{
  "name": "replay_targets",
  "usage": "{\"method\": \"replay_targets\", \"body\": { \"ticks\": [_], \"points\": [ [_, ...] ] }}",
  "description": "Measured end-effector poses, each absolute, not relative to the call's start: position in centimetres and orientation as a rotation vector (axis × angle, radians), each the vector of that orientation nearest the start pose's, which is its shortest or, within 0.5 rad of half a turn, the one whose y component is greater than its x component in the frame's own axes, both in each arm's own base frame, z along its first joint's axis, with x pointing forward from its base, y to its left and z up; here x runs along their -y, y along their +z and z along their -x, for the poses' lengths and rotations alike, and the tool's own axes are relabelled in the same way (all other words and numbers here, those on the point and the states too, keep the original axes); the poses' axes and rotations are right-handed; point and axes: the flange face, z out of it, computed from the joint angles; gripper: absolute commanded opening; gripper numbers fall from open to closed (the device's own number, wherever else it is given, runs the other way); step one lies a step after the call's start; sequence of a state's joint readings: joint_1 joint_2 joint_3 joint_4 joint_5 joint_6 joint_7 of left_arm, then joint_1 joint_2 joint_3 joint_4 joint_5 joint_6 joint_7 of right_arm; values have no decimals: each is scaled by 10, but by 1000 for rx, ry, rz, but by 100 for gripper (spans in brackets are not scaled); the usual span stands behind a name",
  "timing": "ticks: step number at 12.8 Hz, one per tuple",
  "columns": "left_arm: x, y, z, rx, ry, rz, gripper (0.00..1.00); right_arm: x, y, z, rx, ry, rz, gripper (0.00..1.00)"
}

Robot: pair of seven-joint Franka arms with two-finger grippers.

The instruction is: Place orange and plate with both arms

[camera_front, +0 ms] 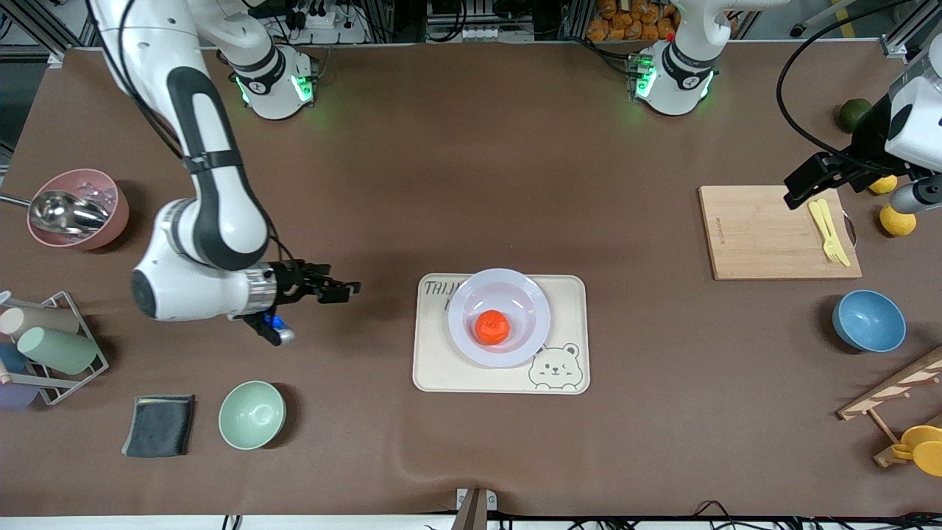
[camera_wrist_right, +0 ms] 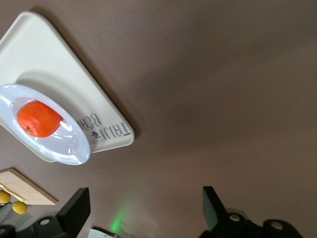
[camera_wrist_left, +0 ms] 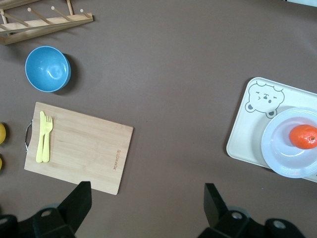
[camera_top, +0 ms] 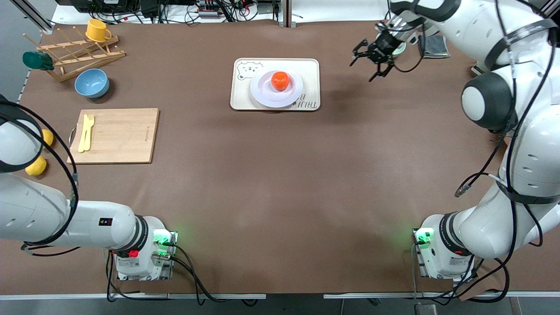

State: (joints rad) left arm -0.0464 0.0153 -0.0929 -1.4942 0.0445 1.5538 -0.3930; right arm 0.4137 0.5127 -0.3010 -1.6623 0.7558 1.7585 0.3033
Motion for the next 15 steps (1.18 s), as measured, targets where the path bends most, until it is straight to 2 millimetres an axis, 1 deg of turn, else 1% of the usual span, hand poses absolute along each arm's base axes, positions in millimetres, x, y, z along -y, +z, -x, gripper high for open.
{"method": "replay_targets", "body": {
  "ticks": [2,3,7,8,10,11,12,13,15],
  "points": [
    [72,651,-554,396,-84,3085,100,-108,329,-625,-613,641,2589,100],
    [72,651,-554,395,-86,3086,100,-91,341,-623,-582,638,2617,100],
    [73,651,-554,392,-87,3086,100,-44,391,-610,-431,602,2768,100],
    [73,651,-554,391,-86,3086,100,-26,403,-606,-391,595,2771,100],
    [69,649,-556,368,-82,3095,100,16,419,-598,-322,569,2757,100],
    [66,647,-557,354,-78,3101,100,34,423,-595,-305,559,2762,100],
    [63,646,-558,348,-76,3103,100,45,426,-593,-283,554,2781,100],
    [61,646,-559,343,-74,3104,100,46,430,-591,-248,553,2817,100],
    [61,643,-560,328,-70,3105,100,36,446,-588,-177,530,2886,100]
  ]
}}
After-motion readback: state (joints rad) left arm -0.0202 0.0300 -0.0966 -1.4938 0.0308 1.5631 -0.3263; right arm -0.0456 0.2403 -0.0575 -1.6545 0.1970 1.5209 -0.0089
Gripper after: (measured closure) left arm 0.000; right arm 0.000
